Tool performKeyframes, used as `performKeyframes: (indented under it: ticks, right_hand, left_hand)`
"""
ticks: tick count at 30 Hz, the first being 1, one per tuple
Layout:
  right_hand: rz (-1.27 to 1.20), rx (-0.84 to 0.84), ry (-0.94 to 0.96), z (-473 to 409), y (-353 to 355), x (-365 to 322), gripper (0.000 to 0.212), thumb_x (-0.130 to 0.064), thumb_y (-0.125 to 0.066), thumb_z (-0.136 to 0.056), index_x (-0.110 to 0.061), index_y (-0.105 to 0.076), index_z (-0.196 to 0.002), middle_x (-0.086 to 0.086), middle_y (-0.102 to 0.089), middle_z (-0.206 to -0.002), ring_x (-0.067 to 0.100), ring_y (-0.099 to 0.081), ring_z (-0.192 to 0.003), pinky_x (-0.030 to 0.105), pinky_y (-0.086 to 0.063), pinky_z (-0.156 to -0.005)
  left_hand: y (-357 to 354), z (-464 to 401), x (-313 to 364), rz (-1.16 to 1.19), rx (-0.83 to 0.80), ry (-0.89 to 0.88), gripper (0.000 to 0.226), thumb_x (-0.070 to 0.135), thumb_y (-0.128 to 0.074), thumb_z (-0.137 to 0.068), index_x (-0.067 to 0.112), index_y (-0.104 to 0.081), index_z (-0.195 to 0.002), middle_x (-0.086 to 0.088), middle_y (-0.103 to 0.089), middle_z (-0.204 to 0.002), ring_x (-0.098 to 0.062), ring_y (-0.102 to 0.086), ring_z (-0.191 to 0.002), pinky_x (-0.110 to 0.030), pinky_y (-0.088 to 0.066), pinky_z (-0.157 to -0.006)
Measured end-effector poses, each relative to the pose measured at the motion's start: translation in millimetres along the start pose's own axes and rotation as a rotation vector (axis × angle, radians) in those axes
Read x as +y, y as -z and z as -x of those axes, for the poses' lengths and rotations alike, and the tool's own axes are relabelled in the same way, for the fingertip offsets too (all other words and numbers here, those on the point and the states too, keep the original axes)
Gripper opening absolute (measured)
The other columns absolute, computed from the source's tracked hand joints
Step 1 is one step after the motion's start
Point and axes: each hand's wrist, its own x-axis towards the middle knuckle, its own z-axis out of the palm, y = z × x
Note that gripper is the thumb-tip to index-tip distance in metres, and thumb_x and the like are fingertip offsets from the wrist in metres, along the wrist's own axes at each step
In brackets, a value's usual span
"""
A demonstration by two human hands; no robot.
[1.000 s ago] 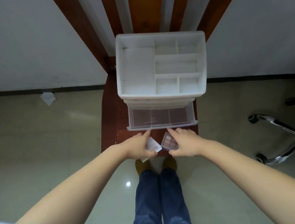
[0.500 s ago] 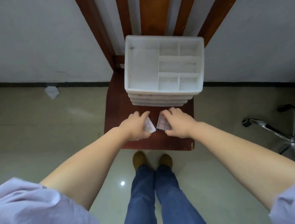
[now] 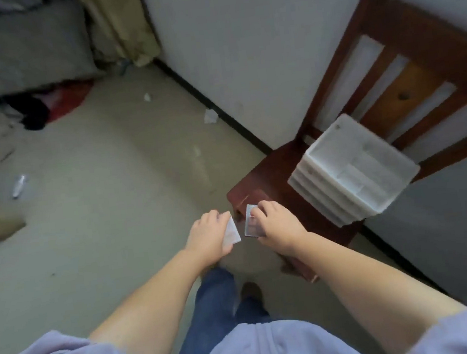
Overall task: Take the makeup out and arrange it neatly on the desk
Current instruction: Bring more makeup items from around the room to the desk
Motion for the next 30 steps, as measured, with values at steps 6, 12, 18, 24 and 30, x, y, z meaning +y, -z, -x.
performKeyframes:
  ticks: [6,12,18,24,30]
  right_hand:
    - [0.235,-0.103,0.387,-7.5,1.5,-94.1,0.059,-0.019,-0.068,-0.067,-0.012,-0.041,-0.118,0.017,-0.053,-0.113,0.038,-0.053,-0.104,0.041,-0.044,-0.091]
    - [0.422,-0.026,0.769,1.6,-12.1,-239.0,0.071,-0.033,-0.081,-0.036,-0.017,-0.047,-0.097,0.006,-0.065,-0.087,0.025,-0.065,-0.073,0.027,-0.054,-0.068]
    - [0.486,-0.115,1.041,78.5,-58.4,-385.1,0.051,-0.023,-0.052,-0.087,-0.012,-0.036,-0.134,0.012,-0.035,-0.14,0.031,-0.034,-0.13,0.035,-0.027,-0.108]
    - [0.536,-0.111,1.295,169.7,-122.3,-512.6,0.054,-0.028,-0.053,-0.087,-0.013,-0.033,-0.136,0.011,-0.033,-0.143,0.029,-0.03,-0.133,0.035,-0.022,-0.111]
    - [0.615,-0.146,1.531,232.3,-166.0,-634.2,0.056,-0.03,-0.053,-0.089,-0.013,-0.032,-0.138,0.011,-0.03,-0.145,0.029,-0.029,-0.135,0.034,-0.021,-0.114]
  left_hand:
    - [-15.4,133.7,-56.9,0.139,0.135,0.364,0.064,0.038,-0.058,-0.084,0.016,-0.032,-0.138,-0.009,-0.04,-0.132,-0.029,-0.04,-0.124,-0.037,-0.036,-0.098]
    - [-64.2,294.5,-90.4,0.228,0.276,0.733,0.064,0.039,-0.06,-0.082,0.016,-0.035,-0.136,-0.009,-0.044,-0.125,-0.03,-0.044,-0.12,-0.036,-0.036,-0.097]
    - [-141.3,456.2,-82.7,0.317,0.344,0.99,0.058,0.039,-0.059,-0.083,0.016,-0.037,-0.132,-0.009,-0.042,-0.127,-0.029,-0.041,-0.121,-0.036,-0.036,-0.098]
    - [-214.9,617.8,-63.8,0.386,0.369,1.238,0.055,0.041,-0.059,-0.083,0.017,-0.039,-0.129,-0.007,-0.044,-0.123,-0.027,-0.044,-0.118,-0.033,-0.037,-0.095]
    - [-263.9,726.5,-56.6,0.45,0.46,1.465,0.05,0.034,-0.061,-0.078,0.013,-0.047,-0.122,-0.009,-0.05,-0.116,-0.03,-0.05,-0.109,-0.036,-0.042,-0.087]
